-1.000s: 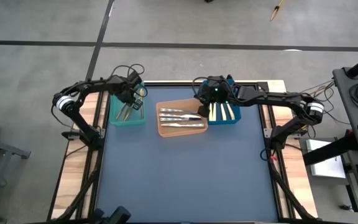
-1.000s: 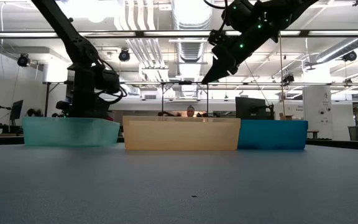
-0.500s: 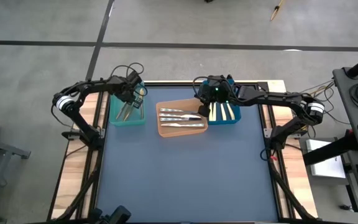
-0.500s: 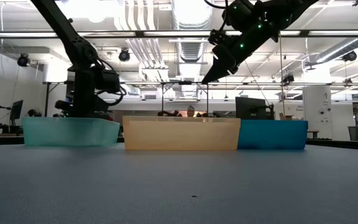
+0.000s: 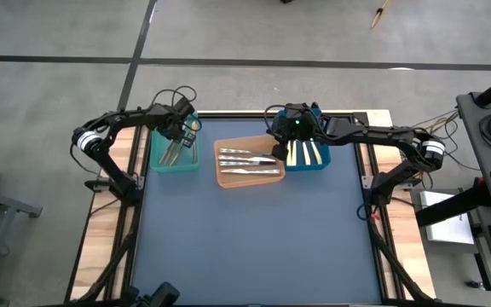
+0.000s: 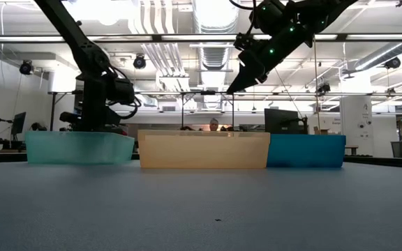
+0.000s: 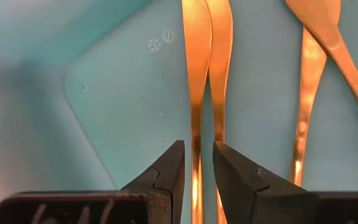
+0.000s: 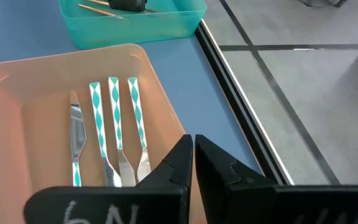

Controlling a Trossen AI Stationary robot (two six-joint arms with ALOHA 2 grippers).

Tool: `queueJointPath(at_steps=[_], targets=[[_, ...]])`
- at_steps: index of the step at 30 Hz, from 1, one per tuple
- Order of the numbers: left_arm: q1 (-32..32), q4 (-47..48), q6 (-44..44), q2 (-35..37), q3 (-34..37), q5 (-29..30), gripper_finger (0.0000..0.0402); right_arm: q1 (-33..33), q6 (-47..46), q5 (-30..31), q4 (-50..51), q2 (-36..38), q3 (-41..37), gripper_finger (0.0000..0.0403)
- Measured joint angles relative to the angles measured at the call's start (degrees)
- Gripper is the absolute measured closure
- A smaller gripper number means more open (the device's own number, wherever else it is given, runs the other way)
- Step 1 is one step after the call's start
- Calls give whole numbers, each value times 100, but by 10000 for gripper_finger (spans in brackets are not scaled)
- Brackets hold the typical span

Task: Sort silverware by color (type)
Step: Adjust the gold knives in the green bin

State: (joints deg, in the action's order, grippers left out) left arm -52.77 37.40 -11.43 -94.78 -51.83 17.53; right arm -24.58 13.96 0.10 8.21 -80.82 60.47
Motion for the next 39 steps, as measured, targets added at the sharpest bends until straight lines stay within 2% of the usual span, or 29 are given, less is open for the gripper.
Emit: queueJointPath(at_steps=[7,17,28,39], targets=[[0,-6,-28,-2,4,254,335,0,0,-1,1,2,1,394],[45,20,-490,-249,11,314,336,4,-46,-2,0,2,2,394],[45,7,-1265,-260,22,806,336,4,-47,-2,0,2,3,394],[73,86,-1313,-223,17,559,336,4,-46,0,2,2,10,394]])
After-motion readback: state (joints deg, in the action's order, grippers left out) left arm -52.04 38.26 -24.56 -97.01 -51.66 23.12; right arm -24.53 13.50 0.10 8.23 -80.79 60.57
